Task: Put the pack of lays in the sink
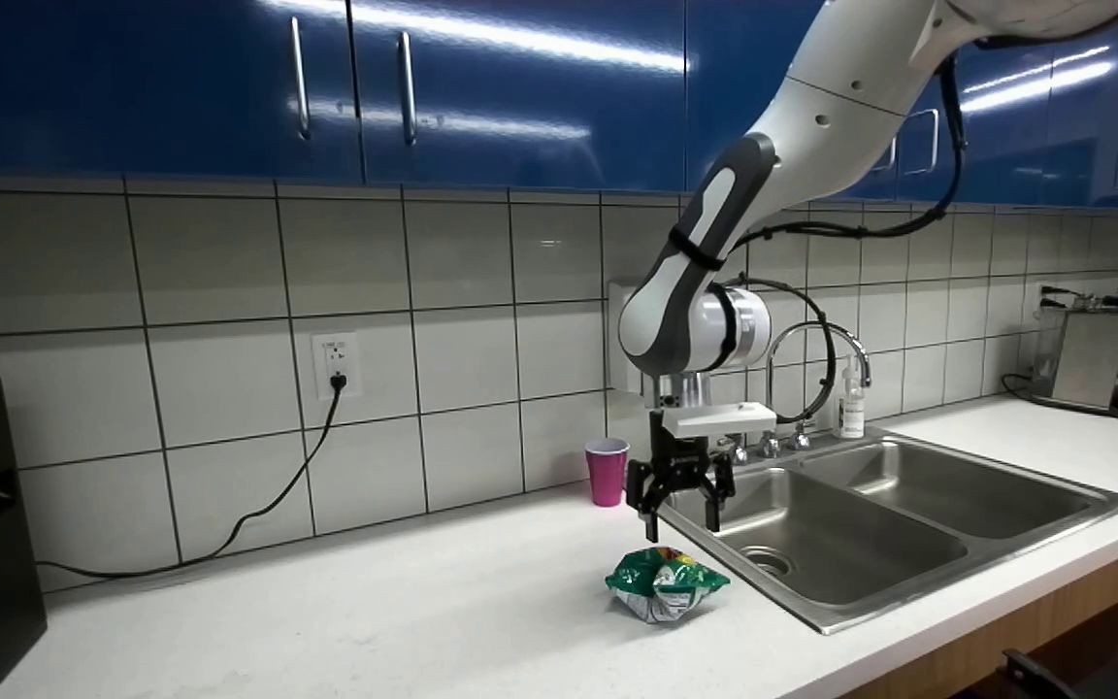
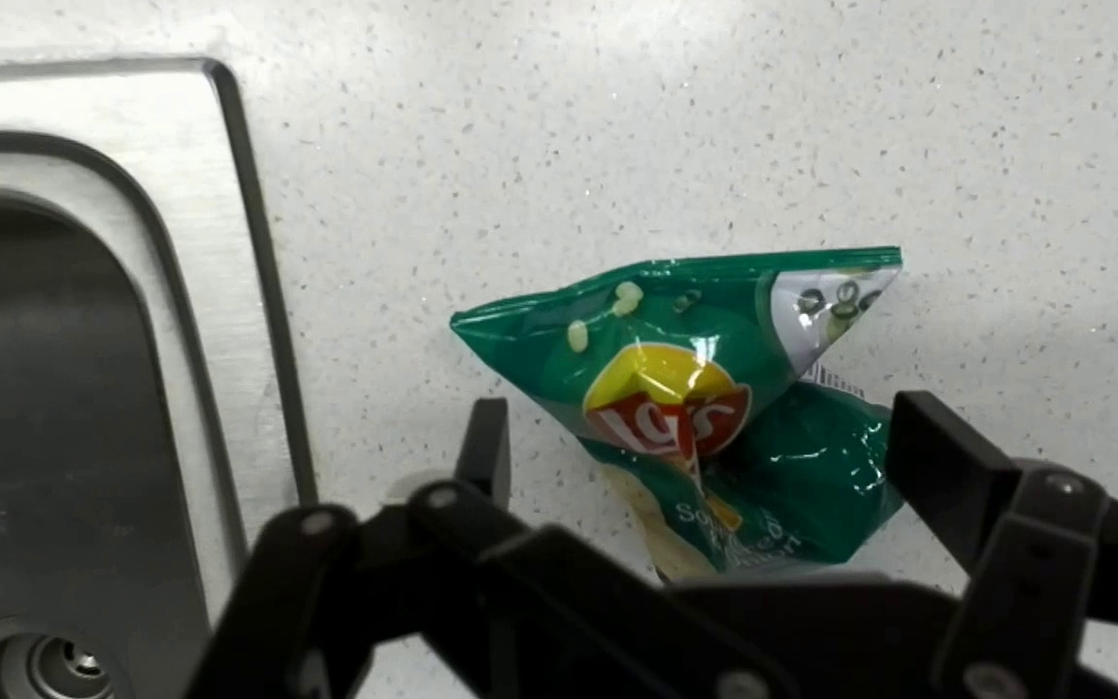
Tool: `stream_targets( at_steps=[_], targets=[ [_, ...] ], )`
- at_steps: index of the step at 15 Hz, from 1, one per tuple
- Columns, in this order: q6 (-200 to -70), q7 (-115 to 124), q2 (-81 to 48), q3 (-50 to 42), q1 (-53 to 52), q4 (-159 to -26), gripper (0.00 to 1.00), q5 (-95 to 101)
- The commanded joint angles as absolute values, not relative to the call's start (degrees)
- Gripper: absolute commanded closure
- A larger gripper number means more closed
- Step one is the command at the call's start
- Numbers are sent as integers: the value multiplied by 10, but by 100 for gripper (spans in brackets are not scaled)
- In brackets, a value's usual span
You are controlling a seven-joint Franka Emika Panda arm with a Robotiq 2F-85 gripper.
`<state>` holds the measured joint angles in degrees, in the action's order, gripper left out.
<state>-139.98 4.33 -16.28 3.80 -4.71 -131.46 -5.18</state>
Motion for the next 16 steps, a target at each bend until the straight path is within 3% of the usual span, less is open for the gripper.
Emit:
stream_targets(
  at_steps=[1,10,11,12,16],
  targets=[
    [-1408,49,-194,44,-51,-1285,0,-56],
    [-1411,55,-238,43,-61,-1244,0,-54],
    [-1411,55,-241,43,-61,-1241,7,-54],
    [-1411,55,-244,43,-61,-1238,26,-54],
    [-1409,54,-252,43,-61,-1229,58,-54]
  ],
)
